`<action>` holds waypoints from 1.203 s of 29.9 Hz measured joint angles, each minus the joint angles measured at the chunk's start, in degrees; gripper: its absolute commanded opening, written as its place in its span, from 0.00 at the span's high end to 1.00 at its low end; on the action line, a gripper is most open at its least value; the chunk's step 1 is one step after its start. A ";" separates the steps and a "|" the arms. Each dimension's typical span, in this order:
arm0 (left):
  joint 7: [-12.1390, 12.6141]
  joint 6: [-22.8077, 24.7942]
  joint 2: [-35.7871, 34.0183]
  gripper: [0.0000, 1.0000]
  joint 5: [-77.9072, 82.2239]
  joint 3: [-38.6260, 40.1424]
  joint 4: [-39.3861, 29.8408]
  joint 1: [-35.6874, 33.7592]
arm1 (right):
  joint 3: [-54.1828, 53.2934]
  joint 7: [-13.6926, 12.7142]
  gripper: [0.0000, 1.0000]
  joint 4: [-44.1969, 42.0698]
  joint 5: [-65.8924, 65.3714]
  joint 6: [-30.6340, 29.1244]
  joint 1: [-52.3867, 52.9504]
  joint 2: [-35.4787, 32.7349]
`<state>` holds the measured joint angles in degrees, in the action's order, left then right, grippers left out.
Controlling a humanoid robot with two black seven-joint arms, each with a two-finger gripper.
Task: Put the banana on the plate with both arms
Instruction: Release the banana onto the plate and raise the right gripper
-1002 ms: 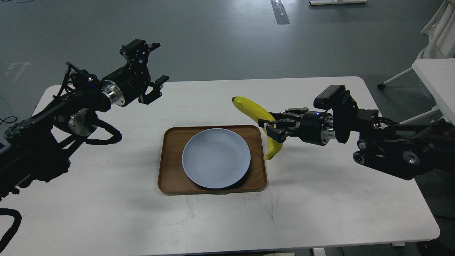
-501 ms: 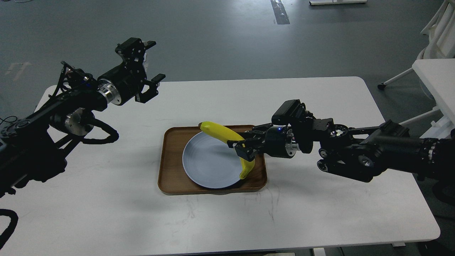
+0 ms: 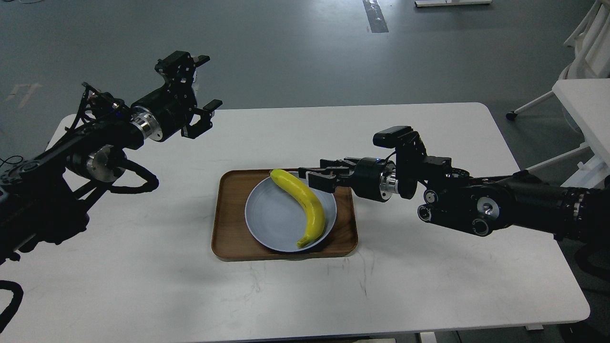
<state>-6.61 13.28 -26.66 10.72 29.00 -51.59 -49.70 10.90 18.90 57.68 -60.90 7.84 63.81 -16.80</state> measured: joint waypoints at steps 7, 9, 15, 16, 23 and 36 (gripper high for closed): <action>0.02 -0.13 -0.13 0.02 0.00 0.00 -0.19 0.18 | -3.62 -0.01 0.00 0.39 1.72 -0.01 0.61 -2.42; 0.02 -0.16 -0.11 0.02 0.00 0.24 -0.25 0.18 | -7.44 -0.05 0.00 0.37 2.27 -0.15 0.33 -4.00; 0.01 0.24 -0.07 0.02 -0.57 0.86 -0.28 0.79 | -18.70 -1.00 0.00 1.72 20.93 -4.50 -0.85 -7.14; -0.03 0.28 0.03 0.02 -0.68 0.90 -0.28 1.13 | -20.06 -1.10 0.00 2.11 26.23 -5.80 -1.08 -7.83; -0.24 0.33 1.47 0.02 -0.95 3.61 -0.28 3.40 | -23.73 -1.81 0.00 2.59 54.45 -13.02 -3.42 -11.12; -0.27 0.60 1.95 0.02 -0.96 6.57 -0.27 7.35 | -24.79 -6.98 0.00 3.37 59.66 -14.68 -6.04 -11.16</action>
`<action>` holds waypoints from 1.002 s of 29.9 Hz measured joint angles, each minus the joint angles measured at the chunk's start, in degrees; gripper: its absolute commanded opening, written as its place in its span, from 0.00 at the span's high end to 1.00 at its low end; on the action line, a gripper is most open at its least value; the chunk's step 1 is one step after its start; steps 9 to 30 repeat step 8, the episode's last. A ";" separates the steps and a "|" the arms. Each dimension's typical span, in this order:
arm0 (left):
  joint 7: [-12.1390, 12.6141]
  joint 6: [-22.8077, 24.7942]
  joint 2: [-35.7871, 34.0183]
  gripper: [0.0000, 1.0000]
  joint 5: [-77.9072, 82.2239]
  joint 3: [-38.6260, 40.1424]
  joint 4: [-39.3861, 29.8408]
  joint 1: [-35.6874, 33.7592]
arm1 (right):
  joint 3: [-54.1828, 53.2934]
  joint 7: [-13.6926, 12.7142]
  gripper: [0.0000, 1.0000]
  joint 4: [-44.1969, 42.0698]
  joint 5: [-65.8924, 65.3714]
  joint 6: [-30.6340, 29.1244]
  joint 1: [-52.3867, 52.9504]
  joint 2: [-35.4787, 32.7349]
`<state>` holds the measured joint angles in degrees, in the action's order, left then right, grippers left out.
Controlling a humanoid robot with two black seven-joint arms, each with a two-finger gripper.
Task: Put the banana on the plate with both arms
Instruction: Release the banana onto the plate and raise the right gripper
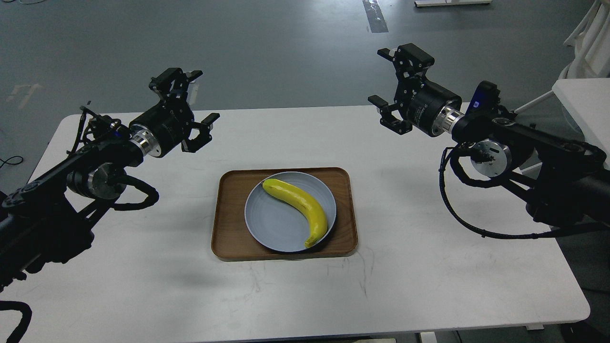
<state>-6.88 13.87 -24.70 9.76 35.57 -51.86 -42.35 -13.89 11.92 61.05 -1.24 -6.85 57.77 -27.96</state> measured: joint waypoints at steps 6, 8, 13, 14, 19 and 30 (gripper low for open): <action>0.00 0.03 0.49 0.02 0.00 0.70 0.00 0.39 | -0.05 -0.28 0.00 0.94 0.09 -0.49 -0.06 -0.34; 0.00 0.03 0.48 0.02 0.00 0.75 0.00 0.39 | -0.17 0.00 0.00 1.50 0.06 -0.88 -0.07 -0.57; 0.00 0.03 0.48 0.02 0.00 0.75 0.00 0.39 | -0.17 0.00 0.00 1.50 0.06 -0.88 -0.07 -0.57; 0.00 0.03 0.48 0.02 0.00 0.75 0.00 0.39 | -0.17 0.00 0.00 1.50 0.06 -0.88 -0.07 -0.57; 0.00 0.03 0.48 0.02 0.00 0.75 0.00 0.39 | -0.17 0.00 0.00 1.50 0.06 -0.88 -0.07 -0.57; 0.00 0.03 0.48 0.02 0.00 0.75 0.00 0.39 | -0.17 0.00 0.00 1.50 0.06 -0.88 -0.07 -0.57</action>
